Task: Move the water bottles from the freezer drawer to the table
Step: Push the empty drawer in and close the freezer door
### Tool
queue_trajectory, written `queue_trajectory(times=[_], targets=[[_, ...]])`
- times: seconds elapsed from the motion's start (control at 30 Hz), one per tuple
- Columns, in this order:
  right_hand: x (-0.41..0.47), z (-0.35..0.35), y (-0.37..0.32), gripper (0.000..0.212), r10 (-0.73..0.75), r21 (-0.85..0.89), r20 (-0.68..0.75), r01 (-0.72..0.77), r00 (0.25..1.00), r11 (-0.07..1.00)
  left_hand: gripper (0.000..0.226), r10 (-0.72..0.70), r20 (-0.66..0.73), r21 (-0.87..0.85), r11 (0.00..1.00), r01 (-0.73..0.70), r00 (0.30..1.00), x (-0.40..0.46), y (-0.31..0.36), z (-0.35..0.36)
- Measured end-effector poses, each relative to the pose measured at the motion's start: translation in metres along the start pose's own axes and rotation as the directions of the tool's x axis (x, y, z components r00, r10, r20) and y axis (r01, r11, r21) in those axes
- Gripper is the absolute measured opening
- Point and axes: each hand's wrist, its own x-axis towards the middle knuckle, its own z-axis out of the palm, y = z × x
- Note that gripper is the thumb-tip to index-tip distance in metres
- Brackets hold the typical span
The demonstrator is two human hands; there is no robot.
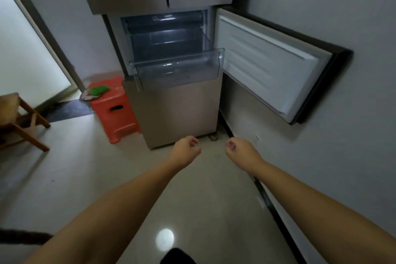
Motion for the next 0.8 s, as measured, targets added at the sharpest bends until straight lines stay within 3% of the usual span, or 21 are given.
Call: queue_trajectory(times=[0.2,0.53,0.8], targets=[[0.097,0.0,-0.02,0.028,-0.046,0.0,0.042,0.046,0.998,0.999,0.031,-0.037,-0.048,0.016,0.999,0.038,0.998,0.09,-0.015,-0.034],[0.257,-0.032,-0.072,0.023,-0.055,0.041,-0.046,0.057,0.997,0.998,0.03,0.054,-0.067,0.04,0.998,-0.052,0.996,0.253,-0.01,-0.12],[0.332,-0.041,-0.074,0.025,-0.071,0.068,-0.023,0.072,0.997,0.995,0.034,0.109,-0.09,0.077,0.992,-0.102,0.99,0.323,-0.009,-0.135]])
